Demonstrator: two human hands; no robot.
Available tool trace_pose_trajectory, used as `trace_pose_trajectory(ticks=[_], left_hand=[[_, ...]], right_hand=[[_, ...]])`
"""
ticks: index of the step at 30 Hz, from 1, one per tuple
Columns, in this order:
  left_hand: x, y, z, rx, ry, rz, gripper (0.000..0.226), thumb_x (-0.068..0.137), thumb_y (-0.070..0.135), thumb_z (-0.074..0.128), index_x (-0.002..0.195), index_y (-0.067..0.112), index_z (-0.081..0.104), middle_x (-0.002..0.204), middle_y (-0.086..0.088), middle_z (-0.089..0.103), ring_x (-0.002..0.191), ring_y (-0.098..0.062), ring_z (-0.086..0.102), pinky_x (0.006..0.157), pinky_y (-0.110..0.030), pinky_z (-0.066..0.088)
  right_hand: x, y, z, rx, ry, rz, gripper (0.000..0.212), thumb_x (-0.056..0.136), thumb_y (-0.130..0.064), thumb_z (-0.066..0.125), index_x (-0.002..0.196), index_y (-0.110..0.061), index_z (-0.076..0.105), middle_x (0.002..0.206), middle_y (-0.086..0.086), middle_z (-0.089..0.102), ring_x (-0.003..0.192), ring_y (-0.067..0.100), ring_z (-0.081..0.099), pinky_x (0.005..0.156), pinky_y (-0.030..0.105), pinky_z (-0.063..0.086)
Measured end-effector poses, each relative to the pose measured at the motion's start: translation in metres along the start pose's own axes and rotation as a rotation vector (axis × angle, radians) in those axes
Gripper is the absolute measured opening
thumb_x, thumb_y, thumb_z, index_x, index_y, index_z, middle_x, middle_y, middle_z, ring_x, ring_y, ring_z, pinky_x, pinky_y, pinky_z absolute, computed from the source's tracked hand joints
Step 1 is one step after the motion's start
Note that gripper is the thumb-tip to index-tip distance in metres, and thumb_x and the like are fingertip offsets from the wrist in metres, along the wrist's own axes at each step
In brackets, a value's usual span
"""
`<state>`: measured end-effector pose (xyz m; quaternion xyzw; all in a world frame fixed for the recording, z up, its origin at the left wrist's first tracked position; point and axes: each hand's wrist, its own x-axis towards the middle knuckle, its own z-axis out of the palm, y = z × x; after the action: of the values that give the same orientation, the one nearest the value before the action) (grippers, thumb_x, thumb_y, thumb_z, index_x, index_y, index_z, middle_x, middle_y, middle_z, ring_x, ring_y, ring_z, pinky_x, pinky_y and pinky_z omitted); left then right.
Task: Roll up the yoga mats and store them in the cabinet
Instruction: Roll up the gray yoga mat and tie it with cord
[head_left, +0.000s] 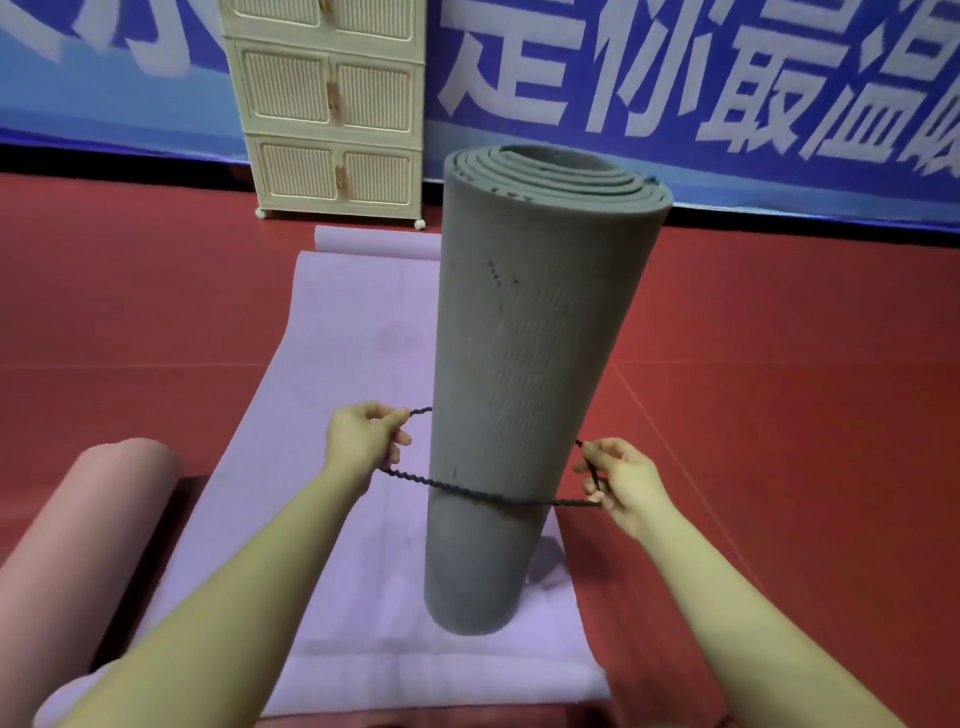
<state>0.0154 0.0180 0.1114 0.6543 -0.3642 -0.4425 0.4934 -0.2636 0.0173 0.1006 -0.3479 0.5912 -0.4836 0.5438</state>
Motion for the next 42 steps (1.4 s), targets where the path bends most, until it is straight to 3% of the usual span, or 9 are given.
trace_pose_trajectory(ticks=[10, 14, 18, 27, 30, 33, 35, 38, 42], left_hand=[[-0.017, 0.005, 0.006, -0.263, -0.109, -0.163, 0.010, 0.092, 0.014, 0.061, 0.086, 0.007, 0.059, 0.053, 0.002, 0.063, 0.040, -0.009, 0.055, 0.043, -0.018, 0.047], [-0.038, 0.013, 0.001, -0.349, -0.141, -0.196, 0.012, 0.097, 0.020, 0.054, 0.092, 0.011, 0.061, 0.072, -0.001, 0.070, 0.059, -0.011, 0.066, 0.054, -0.024, 0.054], [-0.056, 0.017, -0.010, -0.479, -0.246, -0.209, 0.041, 0.103, 0.042, 0.034, 0.105, 0.011, 0.060, 0.097, -0.009, 0.069, 0.086, -0.020, 0.067, 0.067, -0.034, 0.052], [-0.077, 0.008, 0.002, -0.230, -0.232, 0.181, 0.026, 0.099, 0.041, 0.043, 0.121, 0.031, 0.052, 0.129, 0.001, 0.058, 0.112, -0.009, 0.058, 0.100, -0.032, 0.044], [-0.071, 0.000, 0.008, 0.043, -0.252, 0.421, 0.078, 0.082, 0.039, 0.072, 0.143, 0.038, 0.024, 0.143, 0.014, 0.037, 0.126, 0.004, 0.041, 0.093, -0.009, 0.040], [-0.056, -0.002, 0.012, 0.352, -0.152, 0.602, 0.123, 0.061, 0.063, 0.071, 0.144, 0.045, -0.019, 0.152, 0.027, 0.000, 0.124, 0.028, 0.011, 0.098, -0.023, 0.032], [-0.045, -0.002, 0.011, 0.390, -0.061, 0.643, 0.129, 0.057, 0.066, 0.071, 0.139, 0.049, -0.026, 0.154, 0.022, -0.002, 0.132, 0.016, 0.015, 0.100, -0.028, 0.034], [-0.028, -0.003, 0.012, 0.355, 0.027, 0.697, 0.129, 0.055, 0.063, 0.072, 0.136, 0.054, -0.027, 0.155, 0.013, 0.002, 0.138, -0.001, 0.019, 0.102, -0.029, 0.033], [-0.005, -0.005, 0.013, 0.362, 0.120, 0.737, 0.114, 0.058, 0.066, 0.066, 0.138, 0.055, -0.016, 0.158, -0.002, -0.004, 0.136, -0.005, 0.021, 0.102, -0.030, 0.031]], right_hand=[[-0.016, -0.005, 0.021, 0.269, -0.013, 0.032, 0.017, 0.091, 0.009, 0.047, 0.077, -0.001, 0.052, 0.061, 0.014, 0.051, 0.033, 0.010, 0.046, 0.033, 0.016, 0.035], [-0.029, -0.005, 0.026, 0.308, -0.027, 0.039, 0.016, 0.091, 0.002, 0.052, 0.082, -0.009, 0.060, 0.061, 0.000, 0.067, 0.054, 0.009, 0.063, 0.054, 0.023, 0.053], [-0.042, -0.006, 0.022, 0.234, -0.090, -0.029, 0.027, 0.098, -0.014, 0.046, 0.082, -0.014, 0.068, 0.070, -0.007, 0.071, 0.077, 0.010, 0.061, 0.068, 0.030, 0.047], [-0.035, 0.003, 0.015, 0.038, -0.246, -0.093, 0.048, 0.100, -0.052, 0.020, 0.107, -0.036, 0.065, 0.139, -0.009, 0.045, 0.125, 0.019, 0.042, 0.108, 0.035, 0.026], [-0.027, 0.004, 0.025, 0.021, -0.347, -0.129, 0.054, 0.093, -0.062, 0.020, 0.112, -0.041, 0.066, 0.141, -0.015, 0.046, 0.134, 0.021, 0.037, 0.115, 0.042, 0.019], [-0.020, 0.000, 0.039, -0.026, -0.436, -0.255, 0.052, 0.094, -0.056, 0.019, 0.123, -0.037, 0.060, 0.134, -0.018, 0.054, 0.132, 0.009, 0.042, 0.114, 0.038, 0.026], [-0.015, -0.002, 0.050, -0.095, -0.460, -0.325, 0.042, 0.102, -0.042, 0.018, 0.127, -0.040, 0.051, 0.134, -0.024, 0.051, 0.129, -0.001, 0.042, 0.109, 0.026, 0.032], [-0.003, 0.004, 0.063, -0.203, -0.493, -0.398, 0.037, 0.102, -0.026, 0.037, 0.134, -0.047, 0.034, 0.141, -0.028, 0.038, 0.133, -0.004, 0.034, 0.104, 0.011, 0.032], [0.011, 0.030, 0.084, -0.428, -0.471, -0.433, 0.096, 0.075, -0.044, 0.076, 0.143, -0.050, 0.009, 0.147, -0.028, 0.025, 0.136, 0.000, 0.028, 0.111, 0.032, 0.032]])
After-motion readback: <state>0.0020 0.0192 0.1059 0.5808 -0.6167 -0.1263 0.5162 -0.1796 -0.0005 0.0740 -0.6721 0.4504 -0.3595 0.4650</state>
